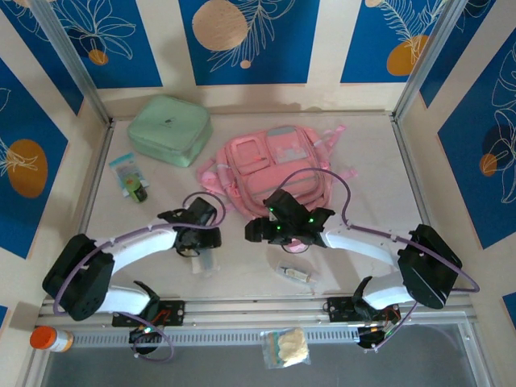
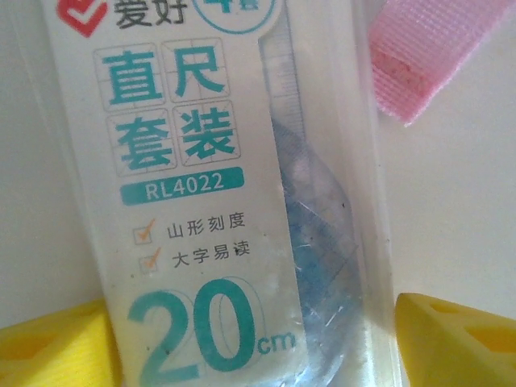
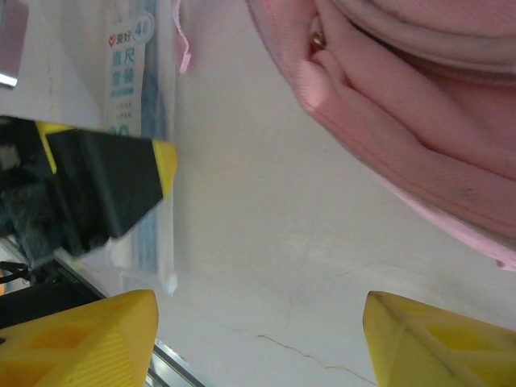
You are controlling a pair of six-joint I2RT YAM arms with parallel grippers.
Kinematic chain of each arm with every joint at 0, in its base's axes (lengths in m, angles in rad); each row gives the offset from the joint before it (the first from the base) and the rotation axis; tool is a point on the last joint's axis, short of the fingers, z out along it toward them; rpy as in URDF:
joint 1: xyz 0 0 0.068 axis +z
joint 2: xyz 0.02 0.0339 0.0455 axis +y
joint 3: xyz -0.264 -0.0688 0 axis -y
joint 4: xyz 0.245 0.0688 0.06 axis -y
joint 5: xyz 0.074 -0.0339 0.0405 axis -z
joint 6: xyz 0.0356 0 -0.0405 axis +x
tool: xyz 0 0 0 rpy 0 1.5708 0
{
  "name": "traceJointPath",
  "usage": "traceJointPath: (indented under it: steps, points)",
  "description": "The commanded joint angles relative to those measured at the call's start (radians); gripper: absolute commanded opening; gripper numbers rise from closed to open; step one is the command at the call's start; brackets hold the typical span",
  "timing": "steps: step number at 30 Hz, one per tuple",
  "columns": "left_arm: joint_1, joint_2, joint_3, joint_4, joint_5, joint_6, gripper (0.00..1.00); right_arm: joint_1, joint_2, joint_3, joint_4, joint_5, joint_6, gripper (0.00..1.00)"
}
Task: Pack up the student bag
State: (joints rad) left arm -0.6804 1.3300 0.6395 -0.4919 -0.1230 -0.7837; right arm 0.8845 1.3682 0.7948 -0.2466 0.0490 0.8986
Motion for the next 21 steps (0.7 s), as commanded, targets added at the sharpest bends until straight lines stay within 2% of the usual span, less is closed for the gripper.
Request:
traceJointPath:
  steps: [1,7,11,14,17,19,21]
  points:
    - [-0.078,-0.049,-0.030,0.004,0.002,-0.148,0.84,-0.011,-0.038,-0.027,-0.006,-0.005,0.010,0.68]
    - [-0.074,-0.134,-0.046,-0.046,-0.042,-0.139,0.87,-0.020,-0.032,-0.027,-0.025,-0.030,0.014,0.68]
    - [-0.044,-0.214,-0.056,-0.039,-0.009,-0.100,0.88,0.024,0.017,0.010,-0.030,-0.031,0.011,0.66]
    - [-0.020,-0.237,-0.051,-0.047,0.018,-0.086,0.92,0.048,0.081,0.060,-0.026,-0.047,0.017,0.66]
    - [-0.004,-0.260,-0.061,-0.077,-0.025,-0.081,0.85,0.082,0.159,0.123,-0.028,-0.034,0.026,0.64]
    - [0.031,-0.284,-0.099,-0.061,0.008,-0.083,0.78,0.103,0.211,0.165,-0.028,-0.043,0.029,0.63]
    - [0.062,-0.312,-0.154,-0.015,0.073,-0.095,0.67,0.123,0.264,0.209,-0.032,-0.057,0.036,0.57]
